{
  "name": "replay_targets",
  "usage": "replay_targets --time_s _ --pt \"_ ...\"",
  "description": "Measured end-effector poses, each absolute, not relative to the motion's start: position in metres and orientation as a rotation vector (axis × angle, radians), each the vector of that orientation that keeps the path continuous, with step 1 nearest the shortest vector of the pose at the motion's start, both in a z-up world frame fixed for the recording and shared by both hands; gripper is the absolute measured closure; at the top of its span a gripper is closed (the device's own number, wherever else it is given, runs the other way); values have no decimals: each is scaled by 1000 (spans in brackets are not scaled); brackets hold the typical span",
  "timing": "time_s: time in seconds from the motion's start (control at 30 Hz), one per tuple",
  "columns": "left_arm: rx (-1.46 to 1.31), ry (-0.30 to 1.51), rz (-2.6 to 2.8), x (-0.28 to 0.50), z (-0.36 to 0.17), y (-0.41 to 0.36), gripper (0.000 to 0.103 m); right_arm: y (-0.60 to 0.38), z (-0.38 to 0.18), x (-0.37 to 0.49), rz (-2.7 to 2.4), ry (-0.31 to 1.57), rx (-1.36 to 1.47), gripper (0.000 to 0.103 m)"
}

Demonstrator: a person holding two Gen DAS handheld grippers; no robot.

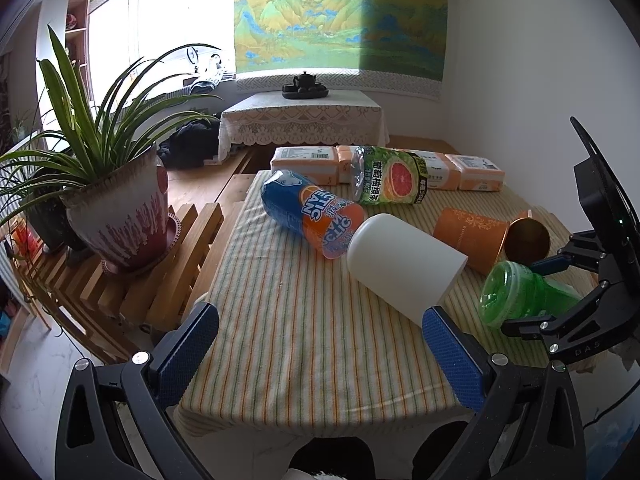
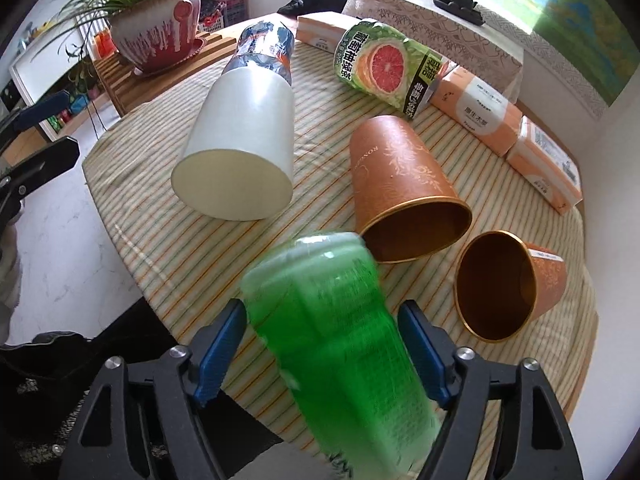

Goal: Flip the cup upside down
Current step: 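Lift the green cup with the right gripper and carry it toward the left tool, then grasp the green cup with the left gripper while the right gripper releases it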

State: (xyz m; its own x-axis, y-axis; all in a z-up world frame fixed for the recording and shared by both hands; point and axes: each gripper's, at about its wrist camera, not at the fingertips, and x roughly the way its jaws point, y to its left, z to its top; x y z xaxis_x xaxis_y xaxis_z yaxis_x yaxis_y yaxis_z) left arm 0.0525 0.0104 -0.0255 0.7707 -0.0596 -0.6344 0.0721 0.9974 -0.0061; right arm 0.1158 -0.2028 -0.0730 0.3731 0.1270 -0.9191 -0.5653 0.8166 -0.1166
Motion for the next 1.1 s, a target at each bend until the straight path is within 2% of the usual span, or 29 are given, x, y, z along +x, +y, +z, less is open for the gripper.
replay_targets --time_s 0.43,0.7,1.1 --pt "21 747 -122 50 -27 -30 0 -244 -34 81 447 982 -289 23" --pt "-12 781 -174 48 -30 -84 0 -301 -39 32 308 903 -110 23" --pt "-269 950 -191 68 -60 -113 1 -363 -40 -20 215 846 -4 23"
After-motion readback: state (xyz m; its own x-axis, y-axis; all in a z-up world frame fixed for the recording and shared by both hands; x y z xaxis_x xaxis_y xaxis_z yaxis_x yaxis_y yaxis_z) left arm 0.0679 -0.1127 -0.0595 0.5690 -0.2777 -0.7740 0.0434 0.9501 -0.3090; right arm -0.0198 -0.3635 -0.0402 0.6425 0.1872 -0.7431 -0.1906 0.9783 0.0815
